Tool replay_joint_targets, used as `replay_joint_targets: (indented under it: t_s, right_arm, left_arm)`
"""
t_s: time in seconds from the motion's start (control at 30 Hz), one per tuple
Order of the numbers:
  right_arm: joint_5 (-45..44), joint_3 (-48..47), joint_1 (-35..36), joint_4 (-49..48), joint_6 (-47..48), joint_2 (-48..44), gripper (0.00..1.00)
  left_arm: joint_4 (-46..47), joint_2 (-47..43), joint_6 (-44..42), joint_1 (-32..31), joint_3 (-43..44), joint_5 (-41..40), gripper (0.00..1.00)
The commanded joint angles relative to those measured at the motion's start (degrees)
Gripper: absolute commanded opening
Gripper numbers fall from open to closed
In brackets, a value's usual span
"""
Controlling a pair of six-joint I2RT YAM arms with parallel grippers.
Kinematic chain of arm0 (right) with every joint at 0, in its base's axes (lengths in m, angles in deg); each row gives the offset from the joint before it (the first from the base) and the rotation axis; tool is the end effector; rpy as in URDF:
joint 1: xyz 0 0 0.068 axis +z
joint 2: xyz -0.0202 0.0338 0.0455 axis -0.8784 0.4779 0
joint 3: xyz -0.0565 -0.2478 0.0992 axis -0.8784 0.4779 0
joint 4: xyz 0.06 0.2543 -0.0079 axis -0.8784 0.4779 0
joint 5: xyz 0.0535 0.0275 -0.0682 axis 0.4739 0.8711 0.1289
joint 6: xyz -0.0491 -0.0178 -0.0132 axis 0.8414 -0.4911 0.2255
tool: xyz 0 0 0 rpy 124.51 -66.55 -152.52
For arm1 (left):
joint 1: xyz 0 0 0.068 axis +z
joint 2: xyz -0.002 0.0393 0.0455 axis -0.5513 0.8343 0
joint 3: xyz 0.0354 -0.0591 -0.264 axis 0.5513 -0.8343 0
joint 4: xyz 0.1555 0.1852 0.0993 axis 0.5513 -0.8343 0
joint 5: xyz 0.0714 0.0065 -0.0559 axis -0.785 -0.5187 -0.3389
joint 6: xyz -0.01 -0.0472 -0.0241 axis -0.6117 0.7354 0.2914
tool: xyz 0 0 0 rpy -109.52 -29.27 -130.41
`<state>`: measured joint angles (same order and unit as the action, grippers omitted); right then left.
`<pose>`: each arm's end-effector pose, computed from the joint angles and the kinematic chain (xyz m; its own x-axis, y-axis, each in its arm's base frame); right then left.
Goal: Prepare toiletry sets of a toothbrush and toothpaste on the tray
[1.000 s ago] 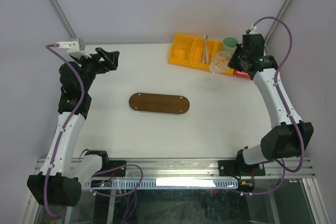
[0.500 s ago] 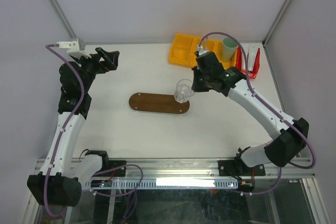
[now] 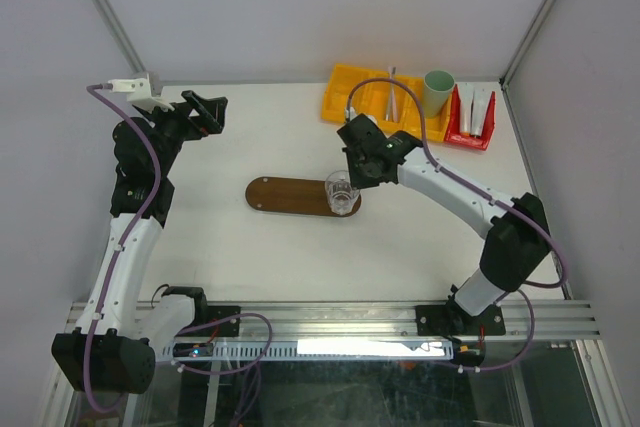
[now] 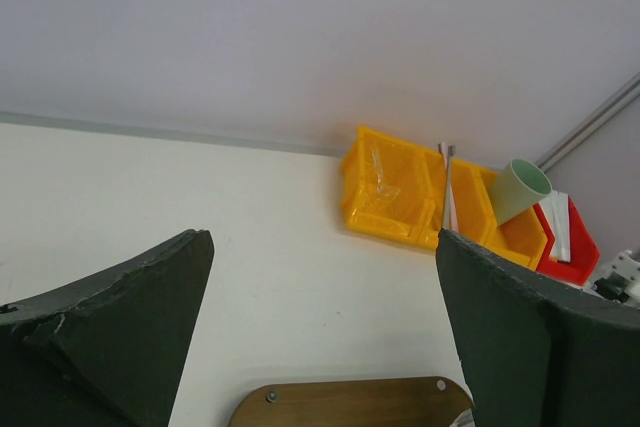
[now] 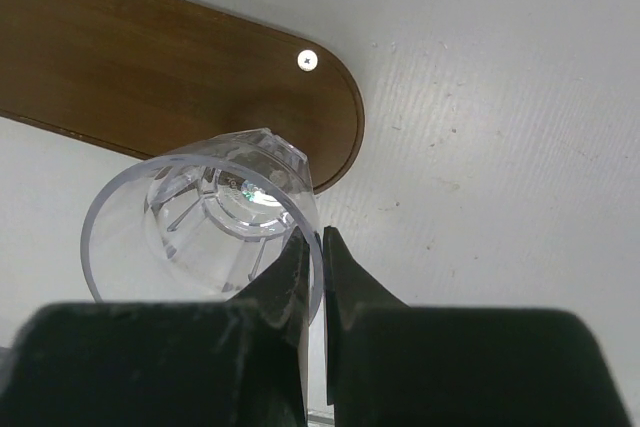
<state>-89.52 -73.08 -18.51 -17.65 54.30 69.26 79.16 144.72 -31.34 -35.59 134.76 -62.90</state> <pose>0.2473 0.2197 0.2912 -0.8227 -0.2313 -0.5194 -0.2810 0.9595 0.0178 0.2243 -0.0141 0.3866 -0.0830 -0.3373 -0.9377 0.1762 0.9212 -0.3469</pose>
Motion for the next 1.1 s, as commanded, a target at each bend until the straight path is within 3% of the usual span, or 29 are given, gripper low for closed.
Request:
replay_joint_targets:
  t_s: [0.0,0.23,0.53,1.07]
  right_arm:
    - [-3.49,-2.24,0.04,-3.17,-1.17,1.03,0.0]
    - [-6.44,1.13,0.0,-5.76,-1.44,0.14,0.0]
    - [-3.72,2.91,-0.99,-9.88,-2.56,-0.15,0.0]
    - [-3.01,2.22,-1.37,-8.65,-2.48,1.96,0.0]
  left_arm:
    - [2.21,-0.27,-0.43,0.64,2.54,0.13,0.99]
    - [2.16,-0.18,-0.29,0.68,2.67,0.58,0.99]
    - [2.11,-0.4,-0.28,0.72,2.61,0.35,0.99]
    - [2.12,-0.35,-0.36,0.84,2.64,0.2,0.99]
